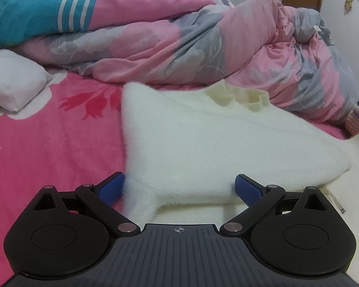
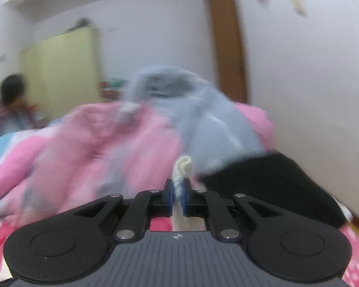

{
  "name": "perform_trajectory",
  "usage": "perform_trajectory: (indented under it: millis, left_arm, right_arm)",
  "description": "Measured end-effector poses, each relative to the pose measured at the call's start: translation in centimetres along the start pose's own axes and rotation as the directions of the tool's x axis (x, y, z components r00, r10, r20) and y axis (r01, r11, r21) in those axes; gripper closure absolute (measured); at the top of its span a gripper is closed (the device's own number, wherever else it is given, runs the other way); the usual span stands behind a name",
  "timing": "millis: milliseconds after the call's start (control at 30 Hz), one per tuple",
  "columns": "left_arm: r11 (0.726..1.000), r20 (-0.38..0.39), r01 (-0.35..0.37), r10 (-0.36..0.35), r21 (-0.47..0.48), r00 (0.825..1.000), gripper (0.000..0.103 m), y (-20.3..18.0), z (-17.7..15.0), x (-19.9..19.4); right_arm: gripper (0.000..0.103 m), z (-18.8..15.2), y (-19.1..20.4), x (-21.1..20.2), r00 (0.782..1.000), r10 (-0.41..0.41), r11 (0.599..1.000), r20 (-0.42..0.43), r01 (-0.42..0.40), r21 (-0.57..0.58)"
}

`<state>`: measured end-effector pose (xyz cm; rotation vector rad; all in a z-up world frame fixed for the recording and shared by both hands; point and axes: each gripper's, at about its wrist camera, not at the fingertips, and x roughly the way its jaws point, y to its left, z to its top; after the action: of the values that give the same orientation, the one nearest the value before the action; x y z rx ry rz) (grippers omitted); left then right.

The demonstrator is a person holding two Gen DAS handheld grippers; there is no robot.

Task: Fold clothes
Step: 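Lift the grasped sweater side and fold it across the body with the right gripper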

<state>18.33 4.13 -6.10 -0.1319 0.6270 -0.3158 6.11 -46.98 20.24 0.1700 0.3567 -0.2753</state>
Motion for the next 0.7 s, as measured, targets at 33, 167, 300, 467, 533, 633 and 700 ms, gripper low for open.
perform_trajectory:
  millis: [33, 167, 300, 467, 533, 633, 700]
  left_arm:
    - [1.000, -0.002, 0.001, -0.001, -0.003, 1.000, 0.004, 0.0, 0.0, 0.0]
    - [1.000, -0.001, 0.001, -0.001, -0.003, 1.000, 0.004, 0.0, 0.0, 0.0]
    - [1.000, 0.000, 0.004, -0.004, -0.006, 1.000, 0.004, 0.1, 0.0, 0.0]
    - [1.000, -0.001, 0.015, -0.015, -0.021, 1.000, 0.004, 0.4, 0.0, -0.4]
    - [0.999, -0.003, 0.025, -0.025, -0.024, 1.000, 0.004, 0.5, -0.2, -0.7]
    - [0.999, -0.004, 0.037, -0.038, -0.018, 0.999, 0.004, 0.5, -0.4, -1.1]
    - [0.999, -0.005, 0.046, -0.046, -0.017, 0.999, 0.005, 0.4, -0.5, -1.3]
  right_arm:
    - [0.096, 0.7, 2.3, -0.3, 0.999, 0.034, 0.999, 0.007, -0.033, -0.034]
    - [0.097, 3.3, 12.2, -0.6, 0.984, 0.176, 0.971, 0.022, -0.170, -0.168]
    - [0.097, 4.3, 22.8, 0.1, 0.947, 0.322, 0.918, 0.010, -0.309, -0.248]
    - [0.097, 2.4, 33.9, 3.3, 0.885, 0.459, 0.840, -0.077, -0.460, -0.288]
    - [0.097, 0.4, 38.1, 5.4, 0.855, 0.500, 0.812, -0.139, -0.519, -0.269]
    - [0.097, -3.2, 43.3, 8.1, 0.811, 0.536, 0.772, -0.236, -0.584, -0.253]
    - [0.097, -5.6, 46.1, 9.4, 0.785, 0.545, 0.747, -0.296, -0.614, -0.253]
